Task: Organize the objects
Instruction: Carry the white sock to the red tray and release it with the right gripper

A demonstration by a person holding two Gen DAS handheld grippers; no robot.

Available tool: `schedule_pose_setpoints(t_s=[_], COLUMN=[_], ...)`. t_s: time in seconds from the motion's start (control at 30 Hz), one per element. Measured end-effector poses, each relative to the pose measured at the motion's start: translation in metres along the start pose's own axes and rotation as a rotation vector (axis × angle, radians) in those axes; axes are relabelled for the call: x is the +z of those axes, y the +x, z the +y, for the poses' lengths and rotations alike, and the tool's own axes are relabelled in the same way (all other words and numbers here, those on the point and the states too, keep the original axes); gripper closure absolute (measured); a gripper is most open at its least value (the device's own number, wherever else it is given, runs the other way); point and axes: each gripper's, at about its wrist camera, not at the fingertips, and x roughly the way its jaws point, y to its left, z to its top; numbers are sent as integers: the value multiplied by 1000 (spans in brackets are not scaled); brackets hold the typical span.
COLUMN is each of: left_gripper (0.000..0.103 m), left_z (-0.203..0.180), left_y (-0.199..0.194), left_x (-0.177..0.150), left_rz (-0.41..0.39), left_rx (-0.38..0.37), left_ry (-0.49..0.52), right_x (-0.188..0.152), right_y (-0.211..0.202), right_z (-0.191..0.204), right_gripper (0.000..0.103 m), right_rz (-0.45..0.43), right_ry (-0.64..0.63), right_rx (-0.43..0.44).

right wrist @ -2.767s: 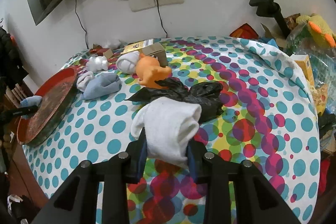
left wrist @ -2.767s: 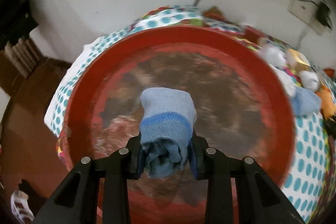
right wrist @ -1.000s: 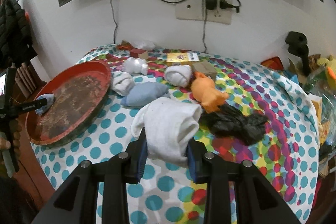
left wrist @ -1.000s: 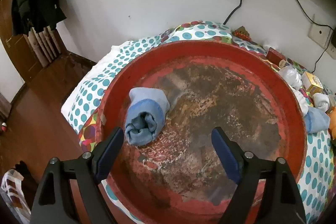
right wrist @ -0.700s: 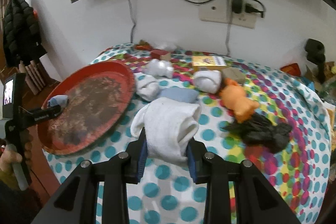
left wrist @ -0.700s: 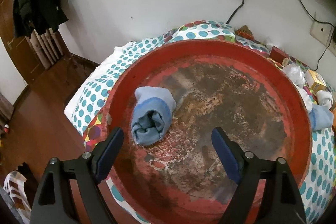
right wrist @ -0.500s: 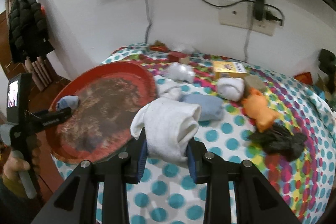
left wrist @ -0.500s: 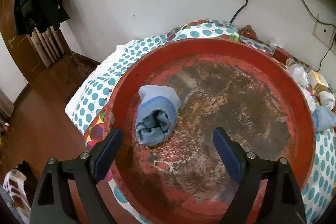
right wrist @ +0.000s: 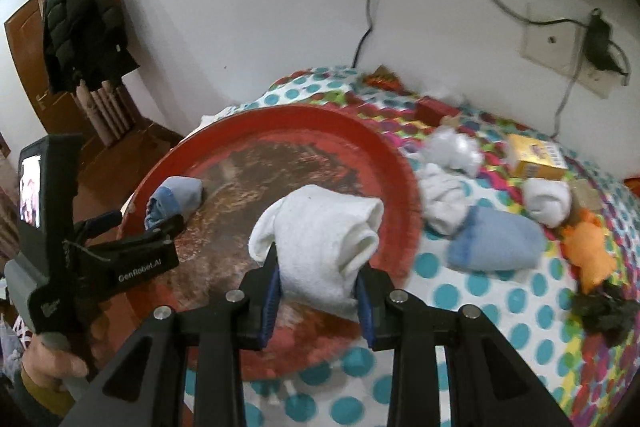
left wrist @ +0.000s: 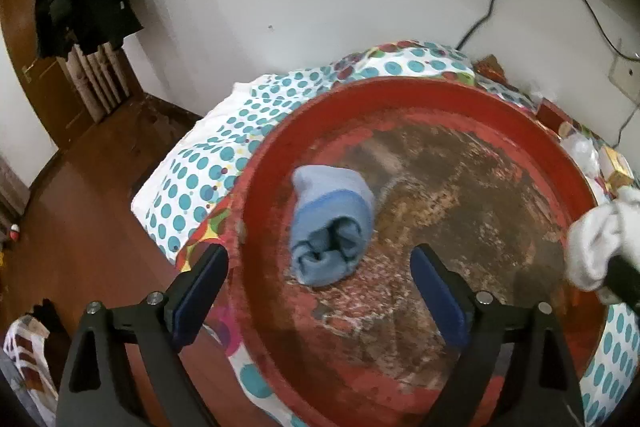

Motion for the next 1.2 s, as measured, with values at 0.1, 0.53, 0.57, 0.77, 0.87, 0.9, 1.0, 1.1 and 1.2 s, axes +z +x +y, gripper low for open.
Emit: schedule_pose_setpoints(t_s=[0.1, 0.53, 0.57, 0.77, 0.87, 0.9, 1.0, 1.1, 1.2], left_gripper=[8, 8, 8, 8, 8, 8, 8, 8, 8], left_z=[8, 20, 19, 16, 15, 15, 13, 10, 5], left_y=[0, 6, 7, 8, 8, 8, 8, 7, 6], left_x=[1, 2, 2, 2, 1, 1, 1, 1, 0], left_rz=[-2, 10, 12, 12, 15, 16, 15, 11, 10], left_rx=[-6, -8, -8, -2, -10, -8, -4, -2, 4], left_ry=[-21, -55, -54, -48, -42, -40, -29, -17, 2], right_x=[4, 30, 32, 32, 31, 31, 30, 27, 22], right_y=[16, 71, 75, 87, 82, 80, 66, 45, 21], right_z=[8, 22, 21, 14, 11, 10, 7, -3, -21], right_gripper=[70, 68, 67, 61, 59, 59, 59, 59, 59], right_rz=[30, 96, 102, 146, 144, 143, 121, 89, 63], right_ry=[-6, -1, 6, 37, 43, 43, 43, 51, 77], right_rx=[10, 13, 10, -15, -24, -25, -23, -20, -26])
